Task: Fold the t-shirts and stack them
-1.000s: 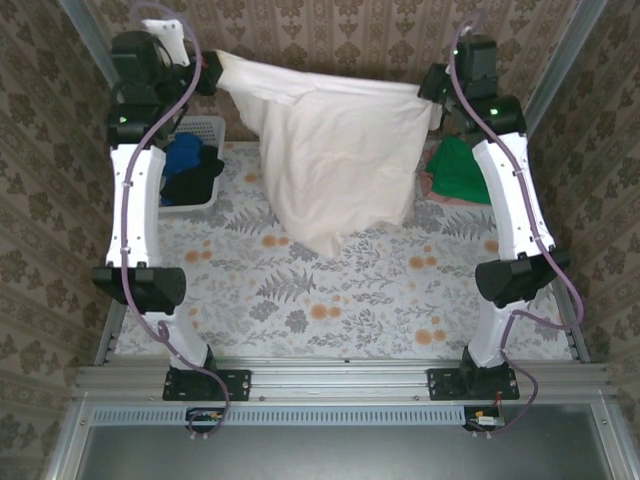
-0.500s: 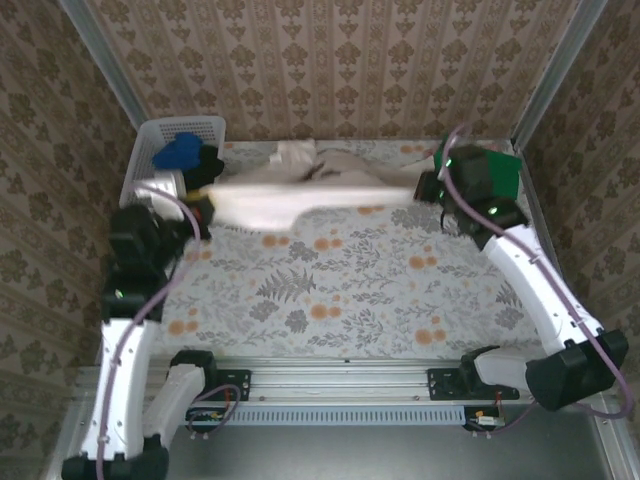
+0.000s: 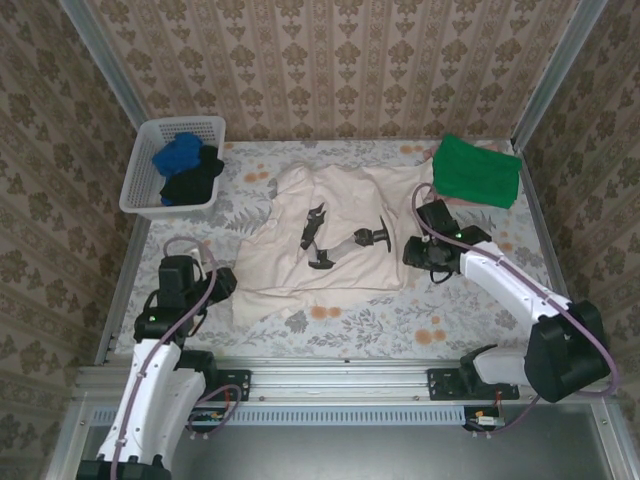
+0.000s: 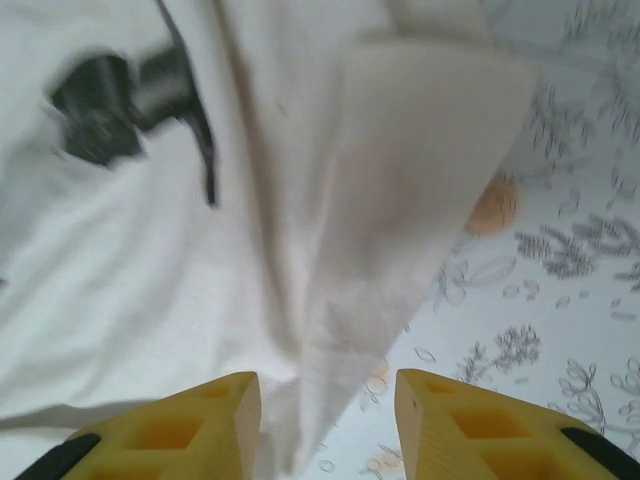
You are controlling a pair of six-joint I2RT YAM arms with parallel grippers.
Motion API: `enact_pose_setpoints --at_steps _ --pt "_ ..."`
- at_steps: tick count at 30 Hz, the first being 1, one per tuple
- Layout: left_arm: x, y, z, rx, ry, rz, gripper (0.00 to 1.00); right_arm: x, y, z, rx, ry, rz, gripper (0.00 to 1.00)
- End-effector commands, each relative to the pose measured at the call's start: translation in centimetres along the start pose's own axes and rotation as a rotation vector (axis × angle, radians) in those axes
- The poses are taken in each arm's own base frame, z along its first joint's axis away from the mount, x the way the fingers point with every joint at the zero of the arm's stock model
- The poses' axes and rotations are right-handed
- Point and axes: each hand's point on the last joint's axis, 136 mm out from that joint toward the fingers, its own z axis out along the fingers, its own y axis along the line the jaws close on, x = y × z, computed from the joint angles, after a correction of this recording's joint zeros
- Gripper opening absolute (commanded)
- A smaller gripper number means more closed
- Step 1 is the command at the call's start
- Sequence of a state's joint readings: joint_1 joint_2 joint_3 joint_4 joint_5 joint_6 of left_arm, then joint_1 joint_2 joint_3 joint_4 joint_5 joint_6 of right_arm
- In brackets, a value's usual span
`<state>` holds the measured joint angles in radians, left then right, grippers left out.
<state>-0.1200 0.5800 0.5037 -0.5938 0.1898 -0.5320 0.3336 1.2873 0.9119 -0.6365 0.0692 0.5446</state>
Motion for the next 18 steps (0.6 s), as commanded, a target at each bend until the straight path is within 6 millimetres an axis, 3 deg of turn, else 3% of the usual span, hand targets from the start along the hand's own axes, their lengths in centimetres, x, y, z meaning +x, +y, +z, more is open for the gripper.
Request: enact_pose_setpoints --at_steps 1,4,6,10,14,18 --pt "-3.8 -2.6 -0.7 0.049 -0.084 0.056 0.48 -3.7 1.3 -2.2 -0.022 -0.106 -0.028 0.45" --pt "-6.0 -5.9 1.4 0.101 -0.057 0.135 0.51 -6.4 2.6 -1.2 -0.020 -0.144 -0.046 0.47" --pt "-6.8 -8.9 4.1 0.133 -0.021 0.215 0.53 -7.7 2.2 1.4 0.022 -0.117 -0.038 0.49" --pt "-6.9 -14.5 10.9 0.190 0.111 0.339 0.52 -9.5 -0.8 5.0 0.156 -0.057 0.003 0.51" --pt "-6.9 -16.0 17.7 0.183 0.182 0.360 0.50 -8.1 -3.5 7.7 0.195 0.029 0.058 0.53" --pt "-6.3 -14.8 24.1 0.113 0.272 0.369 0.48 -6.7 -5.3 9.8 0.241 0.121 0.066 0.56"
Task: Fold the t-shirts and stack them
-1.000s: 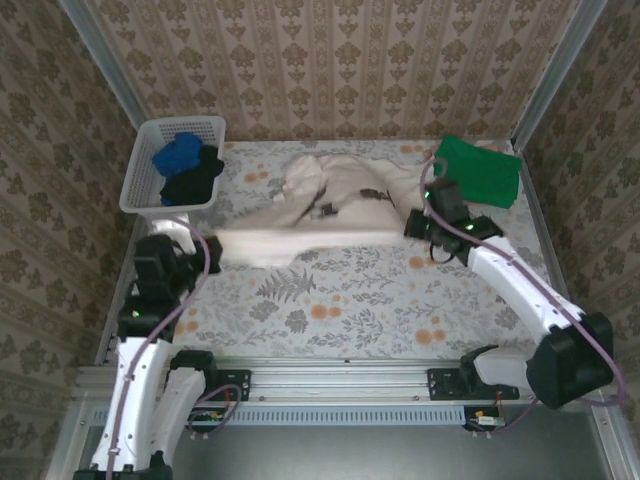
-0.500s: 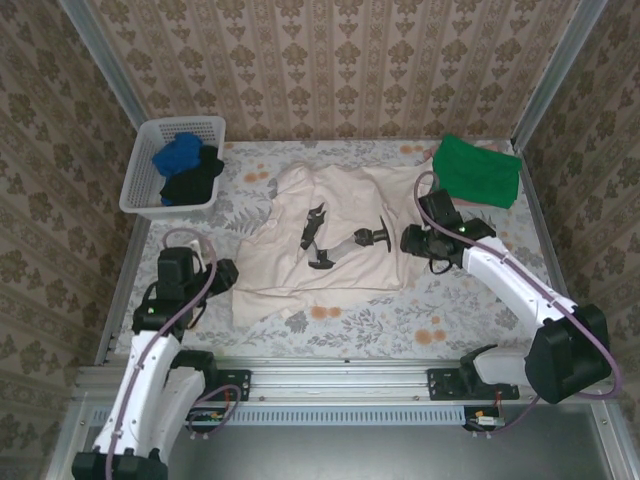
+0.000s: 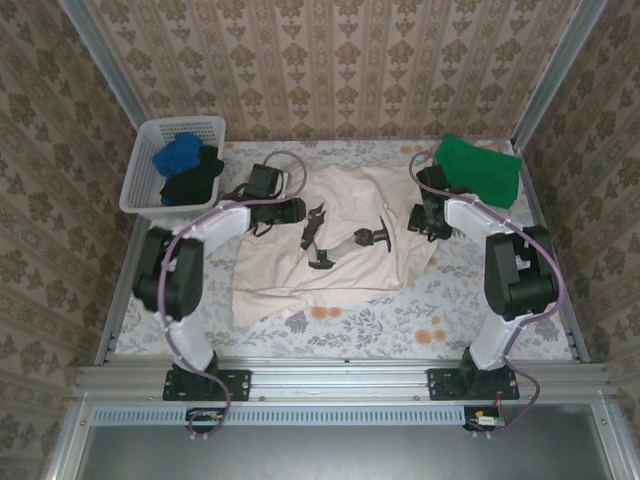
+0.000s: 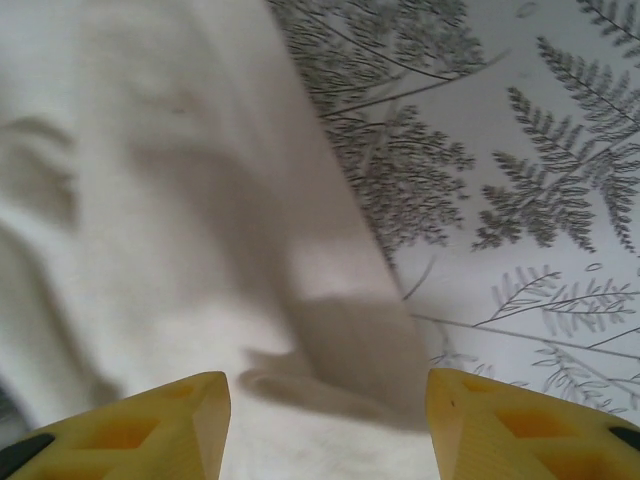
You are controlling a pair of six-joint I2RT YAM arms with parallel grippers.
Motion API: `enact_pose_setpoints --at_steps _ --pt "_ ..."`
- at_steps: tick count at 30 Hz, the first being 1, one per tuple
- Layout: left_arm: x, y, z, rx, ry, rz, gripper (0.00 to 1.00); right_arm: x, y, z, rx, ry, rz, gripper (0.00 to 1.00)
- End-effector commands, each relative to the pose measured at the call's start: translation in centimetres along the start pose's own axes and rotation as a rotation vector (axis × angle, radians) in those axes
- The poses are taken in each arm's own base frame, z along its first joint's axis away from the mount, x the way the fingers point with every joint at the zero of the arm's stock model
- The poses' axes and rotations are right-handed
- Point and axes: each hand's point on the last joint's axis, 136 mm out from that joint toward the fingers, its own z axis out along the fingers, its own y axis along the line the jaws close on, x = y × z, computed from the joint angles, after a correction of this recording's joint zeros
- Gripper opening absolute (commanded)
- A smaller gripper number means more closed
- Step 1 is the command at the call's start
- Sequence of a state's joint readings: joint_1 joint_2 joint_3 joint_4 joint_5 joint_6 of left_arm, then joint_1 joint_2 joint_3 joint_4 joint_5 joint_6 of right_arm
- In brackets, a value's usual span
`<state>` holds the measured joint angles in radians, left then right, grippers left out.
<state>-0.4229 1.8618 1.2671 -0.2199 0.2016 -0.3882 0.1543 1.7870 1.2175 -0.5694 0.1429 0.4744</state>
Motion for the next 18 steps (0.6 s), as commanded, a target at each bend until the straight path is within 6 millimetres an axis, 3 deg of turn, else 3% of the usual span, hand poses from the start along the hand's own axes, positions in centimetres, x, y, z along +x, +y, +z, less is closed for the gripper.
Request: enact_pose_setpoints --at_steps 1,6,11,18 --pt "-0.9 1.4 3.3 -0.019 0.044 0.018 0.44 1.2 -1.1 1.3 0.050 0.074 -0.018 0.54" --pt "-1.2 5.4 5.1 -0.078 0.059 -0.064 0.35 1.7 -1.5 0.3 0.033 0.075 -0.012 0.35" --pt "-0.5 8.7 4.8 -0.123 0.077 -0.130 0.25 2.9 -2.7 -1.0 0.060 0.084 -0.009 0.01" --pt "1.0 11.3 3.7 -0.167 0.097 -0.179 0.12 4.2 -5.5 -6.7 0.041 -0.067 0.116 0.00"
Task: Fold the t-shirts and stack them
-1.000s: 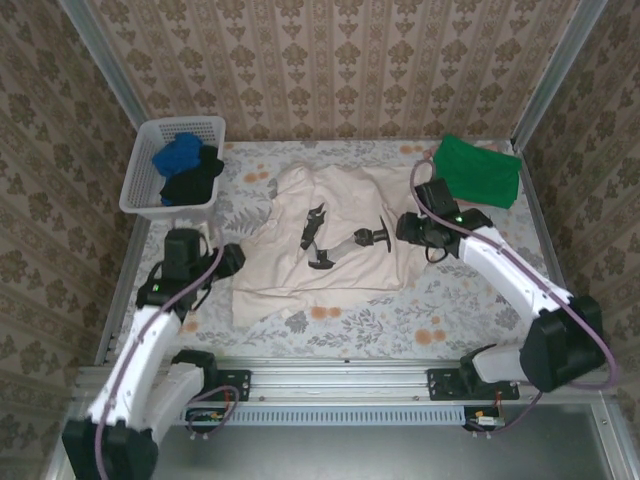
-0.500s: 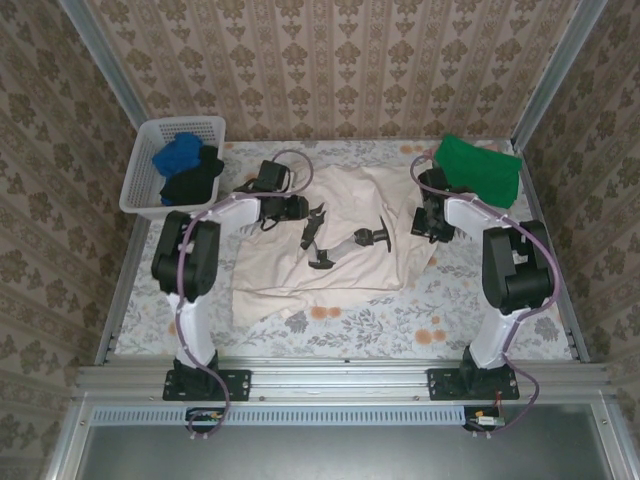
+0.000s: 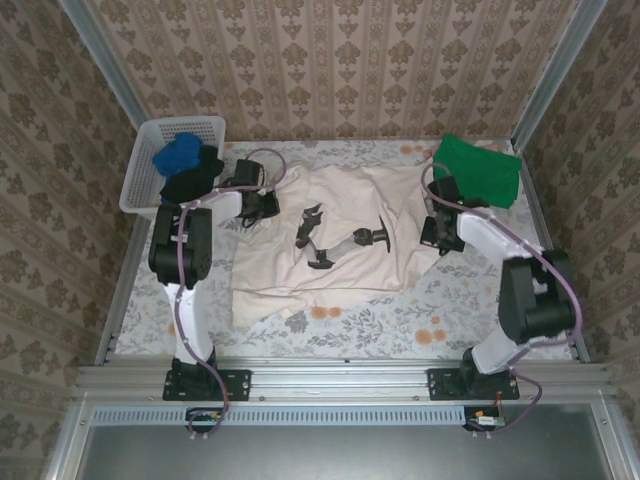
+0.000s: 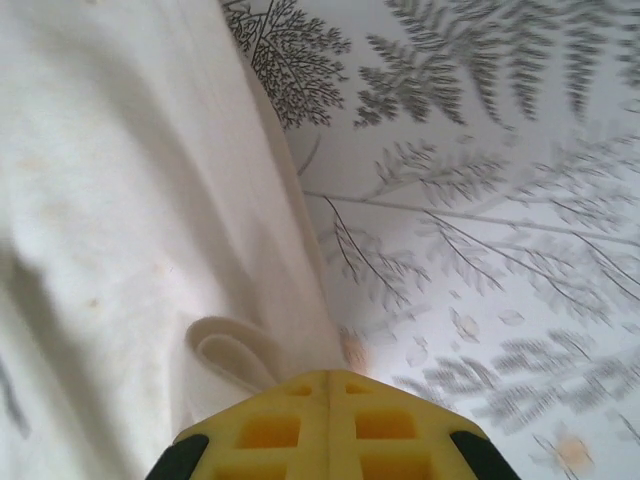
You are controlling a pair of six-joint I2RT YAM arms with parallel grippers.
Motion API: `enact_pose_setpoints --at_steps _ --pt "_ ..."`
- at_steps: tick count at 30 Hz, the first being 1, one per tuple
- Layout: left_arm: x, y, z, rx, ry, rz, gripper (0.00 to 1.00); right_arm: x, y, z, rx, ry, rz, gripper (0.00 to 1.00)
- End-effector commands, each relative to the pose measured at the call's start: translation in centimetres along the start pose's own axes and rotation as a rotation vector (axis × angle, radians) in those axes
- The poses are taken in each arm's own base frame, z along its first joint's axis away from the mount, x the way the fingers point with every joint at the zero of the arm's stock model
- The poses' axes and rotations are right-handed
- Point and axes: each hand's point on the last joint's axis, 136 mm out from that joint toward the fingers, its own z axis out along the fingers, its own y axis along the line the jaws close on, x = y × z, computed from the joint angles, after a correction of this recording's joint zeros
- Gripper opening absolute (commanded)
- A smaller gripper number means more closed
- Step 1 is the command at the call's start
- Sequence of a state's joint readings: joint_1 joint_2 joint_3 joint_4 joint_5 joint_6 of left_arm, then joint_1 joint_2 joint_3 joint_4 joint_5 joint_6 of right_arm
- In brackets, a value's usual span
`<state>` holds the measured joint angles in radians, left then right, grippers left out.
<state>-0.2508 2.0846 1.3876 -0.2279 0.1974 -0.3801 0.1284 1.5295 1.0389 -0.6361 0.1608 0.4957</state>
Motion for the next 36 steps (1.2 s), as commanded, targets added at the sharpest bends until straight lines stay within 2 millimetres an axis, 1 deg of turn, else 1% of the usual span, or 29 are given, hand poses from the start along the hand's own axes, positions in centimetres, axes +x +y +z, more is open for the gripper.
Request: enact_pose_setpoints --at_steps 1,2,4,7,9,10,13,15,17,18,19,21,23,24,26,27,29,30,32,33,34,35,36 --pt "2.1 1.9 -0.4 -0.044 0.057 -0.029 0.11 1.1 -2.1 -3.2 0.004 -0.070 0.099 0.00" --pt "2.3 2.1 -0.5 -0.053 0.058 -0.032 0.10 1.8 -2.6 -3.5 0.002 -0.072 0.123 0.00" --pt "2.4 2.8 -0.8 -0.073 0.051 -0.036 0.08 3.9 -4.8 -3.7 0.062 -0.067 0.202 0.00" --pt "2.4 3.8 -1.3 -0.082 0.043 -0.064 0.07 5.9 -7.6 -3.7 0.101 -0.144 0.378 0.01" --pt "2.3 4.3 -1.7 -0.076 0.032 -0.081 0.06 6.6 -7.8 -3.7 0.042 -0.193 0.435 0.00" --pt "2.1 4.6 -1.9 -0.077 0.029 -0.087 0.06 6.7 -7.9 -4.1 0.032 -0.204 0.453 0.00" --pt "1.7 5.0 -2.8 -0.102 0.021 -0.080 0.05 6.1 -8.2 -6.6 0.016 -0.240 0.445 0.00" --pt "1.4 5.0 -3.4 -0.103 0.012 -0.077 0.04 5.2 -8.1 -8.9 -0.008 -0.285 0.425 0.00" --pt "1.0 4.7 -3.9 -0.097 0.005 -0.073 0.04 4.5 -8.6 -11.0 -0.015 -0.333 0.425 0.00" --pt "0.9 4.5 -4.2 -0.097 -0.005 -0.074 0.04 4.2 -8.6 -11.8 -0.028 -0.359 0.422 0.02" --pt "0.7 4.5 -4.5 -0.101 -0.017 -0.078 0.04 3.8 -8.6 -12.5 -0.038 -0.379 0.416 0.06" --pt "0.5 4.9 -5.3 -0.128 -0.027 -0.086 0.04 3.3 -8.7 -13.4 -0.037 -0.400 0.399 0.11" --pt "0.3 5.3 -6.3 -0.153 -0.040 -0.088 0.04 2.7 -8.2 -14.2 -0.060 -0.414 0.383 0.16" --pt "0.3 5.2 -6.9 -0.159 -0.041 -0.079 0.04 2.3 -7.4 -14.3 -0.101 -0.418 0.370 0.19" --pt "0.2 4.8 -7.8 -0.165 -0.055 -0.068 0.05 1.4 -6.3 -15.0 -0.154 -0.433 0.358 0.20" --pt "0.1 4.2 -8.3 -0.162 -0.063 -0.052 0.08 0.7 -5.8 -15.5 -0.174 -0.449 0.350 0.23" --pt "0.0 2.6 -8.7 -0.154 -0.073 -0.014 0.12 -0.2 -6.0 -16.3 -0.161 -0.483 0.351 0.27" --pt "-0.2 1.2 -8.7 -0.129 -0.079 0.014 0.16 -0.9 -5.7 -16.5 -0.170 -0.508 0.341 0.29" --pt "-0.1 -2.2 -8.0 -0.060 -0.077 0.071 0.24 -2.2 -4.3 -16.3 -0.221 -0.520 0.323 0.35" --pt "-0.1 -4.2 -7.2 -0.018 -0.067 0.108 0.28 -2.9 -2.5 -15.6 -0.276 -0.493 0.293 0.38" --pt "-0.1 -5.8 -6.3 0.006 -0.056 0.136 0.30 -3.3 -0.6 -14.6 -0.327 -0.454 0.264 0.41" --pt "0.1 -6.7 -5.1 0.015 -0.033 0.151 0.31 -3.8 1.2 -13.5 -0.361 -0.415 0.238 0.44" --pt "0.1 -7.8 -3.9 0.031 -0.014 0.171 0.31 -4.2 3.5 -12.3 -0.395 -0.371 0.189 0.48"
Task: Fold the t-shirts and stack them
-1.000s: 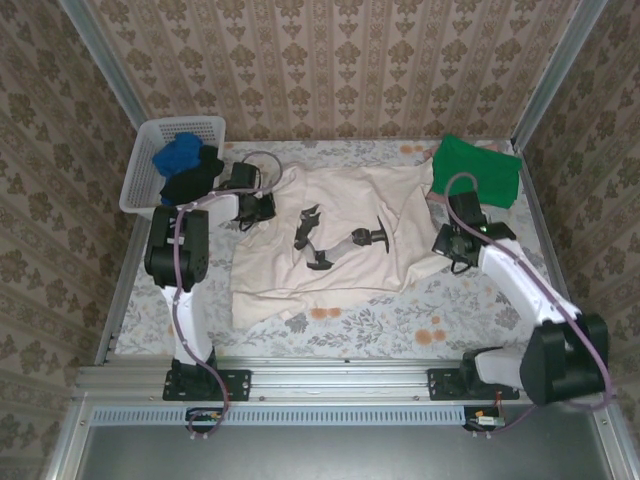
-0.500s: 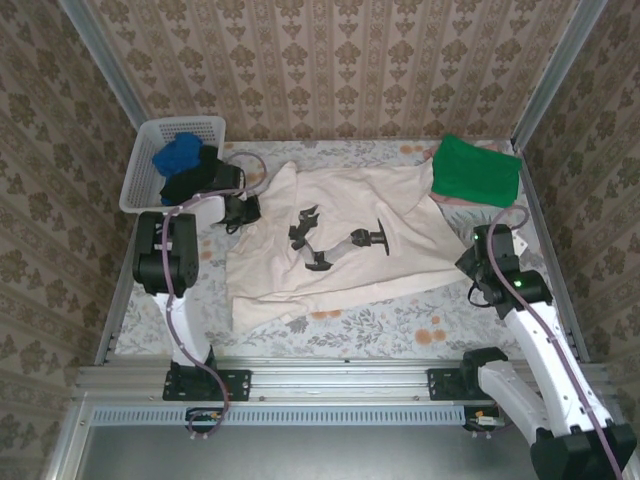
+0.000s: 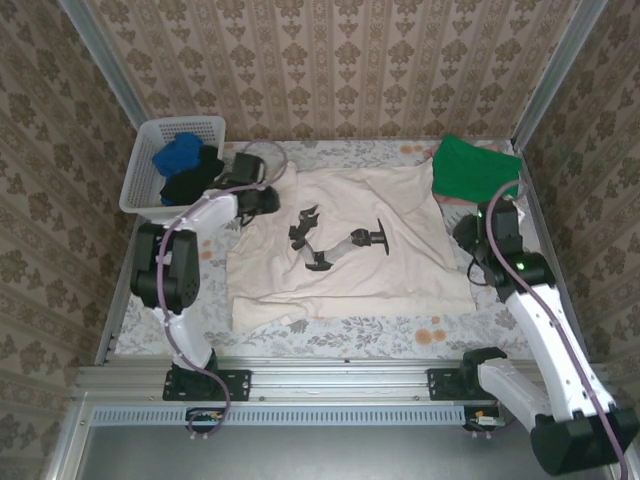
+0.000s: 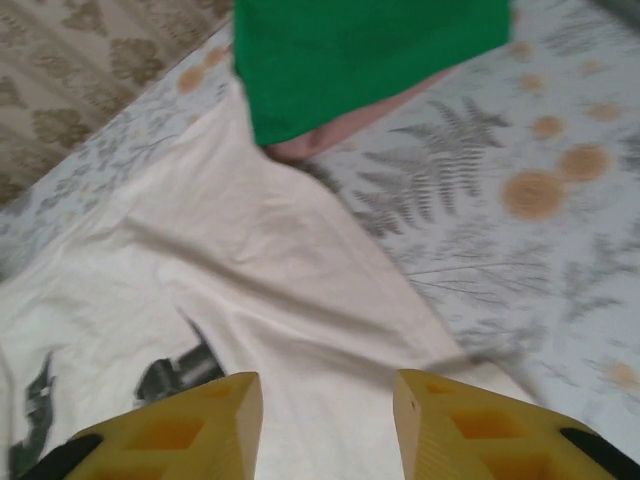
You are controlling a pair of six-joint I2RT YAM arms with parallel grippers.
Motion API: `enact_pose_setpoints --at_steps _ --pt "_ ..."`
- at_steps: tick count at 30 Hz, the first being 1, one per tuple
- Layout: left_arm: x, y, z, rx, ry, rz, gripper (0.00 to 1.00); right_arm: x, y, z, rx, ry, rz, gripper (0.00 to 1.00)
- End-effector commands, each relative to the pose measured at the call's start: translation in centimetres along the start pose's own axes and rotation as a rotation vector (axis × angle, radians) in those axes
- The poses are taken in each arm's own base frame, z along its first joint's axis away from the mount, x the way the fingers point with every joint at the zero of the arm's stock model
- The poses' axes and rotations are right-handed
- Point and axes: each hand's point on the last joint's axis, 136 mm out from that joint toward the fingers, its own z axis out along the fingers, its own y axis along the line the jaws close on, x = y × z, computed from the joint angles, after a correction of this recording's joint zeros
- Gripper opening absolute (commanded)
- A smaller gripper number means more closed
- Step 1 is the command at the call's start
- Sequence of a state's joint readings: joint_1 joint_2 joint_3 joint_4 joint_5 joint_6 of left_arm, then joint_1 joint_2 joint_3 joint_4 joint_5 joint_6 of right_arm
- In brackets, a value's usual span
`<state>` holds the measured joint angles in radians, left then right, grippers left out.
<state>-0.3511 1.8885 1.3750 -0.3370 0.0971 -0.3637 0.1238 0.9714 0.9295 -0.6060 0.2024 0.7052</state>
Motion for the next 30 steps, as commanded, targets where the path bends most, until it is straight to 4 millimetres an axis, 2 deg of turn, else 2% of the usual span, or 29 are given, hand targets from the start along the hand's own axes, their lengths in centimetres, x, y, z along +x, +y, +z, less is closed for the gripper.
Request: enact_pose_setpoints --at_steps 1,4,7,10,13,17,20,24,27,30 --pt "0.8 -3.2 3.7 0.066 0.073 0.061 0.31 1.5 7.1 4.6 -0.181 0.128 -0.106 0.51" --pt "1.8 -1.1 6.4 0.019 0.126 -0.003 0.29 4.5 10.4 10.0 -0.160 0.257 -0.224 0.61" --pt "3.4 2.5 6.8 -0.035 0.154 -0.071 0.29 7.3 11.4 15.1 -0.112 0.382 -0.262 0.62" --pt "5.1 5.9 5.4 -0.105 0.159 -0.109 0.30 9.7 10.1 18.7 -0.018 0.449 -0.277 0.64" --pt "6.5 7.9 4.2 -0.129 0.161 -0.132 0.30 11.3 8.2 21.0 0.054 0.493 -0.257 0.65" --pt "8.6 9.6 3.3 -0.169 0.206 -0.144 0.29 12.6 5.6 21.9 0.115 0.533 -0.227 0.65" --pt "9.9 10.6 2.4 -0.186 0.215 -0.159 0.29 11.9 3.9 21.0 0.153 0.515 -0.213 0.65" --pt "10.8 10.5 1.1 -0.168 0.215 -0.178 0.32 11.5 2.2 19.9 0.160 0.514 -0.191 0.64" --pt "10.3 10.8 -0.6 -0.202 0.202 -0.172 0.32 11.0 1.2 18.7 0.166 0.504 -0.177 0.62" --pt "8.0 10.1 -2.4 -0.214 0.154 -0.130 0.35 10.7 2.4 17.4 0.096 0.500 -0.179 0.63"
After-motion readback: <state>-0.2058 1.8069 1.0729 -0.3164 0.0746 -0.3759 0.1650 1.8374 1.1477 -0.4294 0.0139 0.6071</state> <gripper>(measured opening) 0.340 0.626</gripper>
